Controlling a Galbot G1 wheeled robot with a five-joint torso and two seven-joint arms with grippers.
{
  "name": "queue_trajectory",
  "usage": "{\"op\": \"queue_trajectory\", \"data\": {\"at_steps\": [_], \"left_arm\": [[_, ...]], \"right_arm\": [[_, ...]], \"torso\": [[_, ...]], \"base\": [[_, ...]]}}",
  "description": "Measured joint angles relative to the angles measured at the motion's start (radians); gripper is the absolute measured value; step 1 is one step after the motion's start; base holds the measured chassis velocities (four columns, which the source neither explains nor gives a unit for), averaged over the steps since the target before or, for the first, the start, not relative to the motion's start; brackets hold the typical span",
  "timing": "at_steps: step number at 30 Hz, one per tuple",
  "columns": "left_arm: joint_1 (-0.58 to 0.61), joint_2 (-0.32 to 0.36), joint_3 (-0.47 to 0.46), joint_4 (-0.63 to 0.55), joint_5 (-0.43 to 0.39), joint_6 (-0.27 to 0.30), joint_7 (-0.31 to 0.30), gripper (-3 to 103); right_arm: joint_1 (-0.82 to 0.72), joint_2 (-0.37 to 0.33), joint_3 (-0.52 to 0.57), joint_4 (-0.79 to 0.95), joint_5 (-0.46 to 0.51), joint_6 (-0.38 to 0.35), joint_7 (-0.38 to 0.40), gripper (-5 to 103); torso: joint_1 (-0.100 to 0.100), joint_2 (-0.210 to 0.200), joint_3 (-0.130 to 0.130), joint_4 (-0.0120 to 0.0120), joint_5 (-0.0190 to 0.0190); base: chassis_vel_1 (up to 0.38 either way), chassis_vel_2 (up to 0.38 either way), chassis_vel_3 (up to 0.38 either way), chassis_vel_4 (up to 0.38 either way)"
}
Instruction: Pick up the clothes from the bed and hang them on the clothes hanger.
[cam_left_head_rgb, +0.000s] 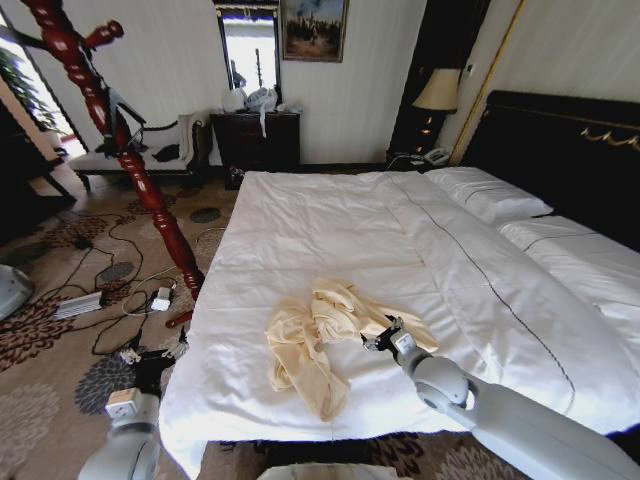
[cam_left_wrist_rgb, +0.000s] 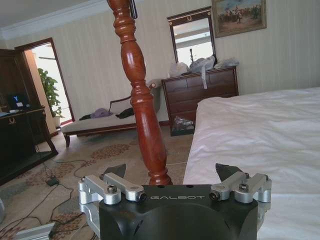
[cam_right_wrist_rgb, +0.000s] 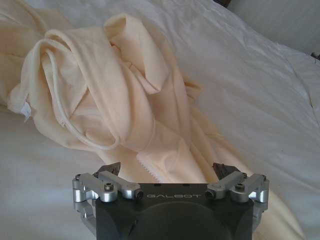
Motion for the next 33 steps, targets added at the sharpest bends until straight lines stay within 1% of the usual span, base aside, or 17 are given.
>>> {"op": "queue_trajectory", "data": {"at_steps": [3, 5, 6, 10, 11, 12, 15, 19, 20, 21, 23, 25, 27, 30, 33], "left_arm": [[-0.007, 0.005, 0.001, 0.008, -0.002, 0.003, 0.000, 100], [-0.010, 0.007, 0.002, 0.011, -0.003, 0.004, 0.000, 100], [-0.010, 0.007, 0.002, 0.011, -0.003, 0.004, 0.000, 100], [-0.014, 0.009, 0.003, 0.016, -0.003, 0.005, -0.001, 100], [-0.014, 0.010, 0.004, 0.016, -0.003, 0.006, -0.001, 100], [-0.014, 0.010, 0.004, 0.016, -0.003, 0.006, -0.001, 100], [-0.014, 0.014, 0.004, 0.016, -0.004, 0.007, -0.001, 100], [-0.016, 0.014, 0.004, 0.017, -0.004, 0.008, -0.001, 100], [-0.016, 0.011, 0.005, 0.018, -0.003, 0.008, -0.001, 100], [-0.016, 0.011, 0.005, 0.018, -0.003, 0.008, -0.001, 100], [-0.014, 0.008, 0.007, 0.018, -0.001, 0.008, -0.001, 100], [-0.010, 0.007, 0.007, 0.016, 0.001, 0.008, -0.001, 100], [-0.009, 0.007, 0.007, 0.014, 0.001, 0.008, -0.001, 100], [-0.003, 0.007, 0.006, 0.009, 0.003, 0.008, -0.001, 100], [0.001, 0.007, 0.006, 0.006, 0.004, 0.008, -0.001, 100]], "right_arm": [[-0.001, 0.045, -0.012, -0.041, -0.037, -0.012, 0.047, 100], [0.000, 0.071, -0.009, -0.061, -0.042, -0.039, 0.089, 100], [0.000, 0.071, -0.009, -0.061, -0.042, -0.039, 0.089, 100], [-0.010, 0.109, -0.006, -0.079, -0.055, -0.063, 0.151, 100], [-0.012, 0.129, -0.008, -0.082, -0.056, -0.073, 0.188, 100], [-0.012, 0.129, -0.008, -0.082, -0.056, -0.073, 0.188, 100], [-0.007, 0.153, -0.003, -0.082, -0.056, -0.084, 0.235, 100], [-0.002, 0.159, 0.008, -0.083, -0.079, -0.071, 0.242, 100], [-0.002, 0.164, 0.014, -0.087, -0.111, -0.050, 0.242, 100], [-0.002, 0.164, 0.014, -0.087, -0.111, -0.050, 0.242, 100], [-0.007, 0.166, 0.019, -0.091, -0.150, -0.028, 0.241, 100], [-0.017, 0.159, 0.024, -0.080, -0.168, -0.017, 0.241, 100], [-0.021, 0.153, 0.027, -0.071, -0.169, -0.016, 0.241, 100], [-0.035, 0.117, 0.043, -0.023, -0.168, -0.016, 0.243, 100], [-0.036, 0.102, 0.054, -0.006, -0.162, -0.016, 0.243, 100]], "torso": [[0.000, 0.000, 0.000, 0.0000, -0.0004], [0.000, 0.000, 0.000, 0.0000, -0.0002], [0.000, 0.000, 0.000, 0.0000, -0.0002], [0.000, 0.000, 0.000, -0.0001, -0.0004], [0.000, 0.000, 0.000, -0.0001, -0.0004], [0.000, 0.000, 0.000, -0.0001, -0.0004], [0.000, 0.000, 0.000, 0.0000, -0.0003], [0.000, 0.000, 0.000, 0.0000, -0.0004], [0.000, 0.000, 0.000, 0.0000, -0.0003], [0.000, 0.000, 0.000, 0.0000, -0.0003], [0.000, 0.000, 0.000, 0.0001, -0.0003], [0.000, 0.000, 0.000, 0.0000, -0.0001], [0.000, 0.000, 0.000, 0.0000, -0.0001], [0.000, 0.000, 0.000, -0.0001, -0.0003], [0.000, 0.000, 0.000, -0.0001, -0.0003]], "base": [[0.000, 0.000, 0.000, 0.000], [0.000, 0.000, 0.000, 0.000], [0.000, 0.000, 0.000, 0.000], [0.000, 0.000, 0.000, 0.000], [0.000, 0.000, 0.000, 0.000], [0.000, 0.000, 0.000, 0.000], [0.000, 0.000, 0.000, 0.000], [0.000, 0.000, 0.000, 0.000], [0.000, 0.000, 0.000, 0.000], [0.000, 0.000, 0.000, 0.000], [0.000, 0.000, 0.000, 0.000], [0.000, 0.000, 0.000, 0.000], [0.000, 0.000, 0.000, 0.000], [0.000, 0.000, 0.000, 0.000], [0.000, 0.000, 0.000, 0.000]]}}
